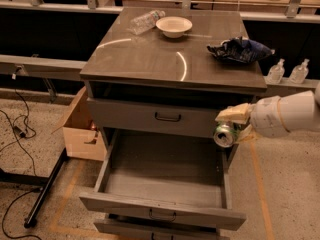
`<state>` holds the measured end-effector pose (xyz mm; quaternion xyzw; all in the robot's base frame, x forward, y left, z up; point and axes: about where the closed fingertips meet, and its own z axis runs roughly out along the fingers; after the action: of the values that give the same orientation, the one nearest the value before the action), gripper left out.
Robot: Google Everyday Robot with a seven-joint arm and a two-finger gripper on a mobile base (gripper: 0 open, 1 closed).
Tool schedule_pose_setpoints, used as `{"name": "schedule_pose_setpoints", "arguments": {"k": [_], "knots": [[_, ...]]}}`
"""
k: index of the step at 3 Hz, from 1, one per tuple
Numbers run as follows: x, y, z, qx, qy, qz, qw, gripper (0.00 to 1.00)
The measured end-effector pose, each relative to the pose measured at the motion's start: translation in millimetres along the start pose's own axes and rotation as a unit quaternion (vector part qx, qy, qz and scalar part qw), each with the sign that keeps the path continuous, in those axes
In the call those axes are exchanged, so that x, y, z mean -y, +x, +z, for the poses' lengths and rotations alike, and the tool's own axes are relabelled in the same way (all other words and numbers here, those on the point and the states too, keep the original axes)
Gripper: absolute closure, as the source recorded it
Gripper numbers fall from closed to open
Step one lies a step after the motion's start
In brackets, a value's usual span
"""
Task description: Pick green can from middle drawer and place on counter
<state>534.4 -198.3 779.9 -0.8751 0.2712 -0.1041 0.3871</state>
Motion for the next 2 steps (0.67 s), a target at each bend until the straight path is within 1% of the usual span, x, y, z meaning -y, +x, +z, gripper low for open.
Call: {"name": "schedule_pose_setpoints", "arguments": {"k": [1, 2], "knots": [[35, 17, -15, -0.027, 0.018, -0.013, 0.9994, 1.0], [80, 56, -15, -0.06, 0.038, -0.021, 0.9972, 1.0]]}}
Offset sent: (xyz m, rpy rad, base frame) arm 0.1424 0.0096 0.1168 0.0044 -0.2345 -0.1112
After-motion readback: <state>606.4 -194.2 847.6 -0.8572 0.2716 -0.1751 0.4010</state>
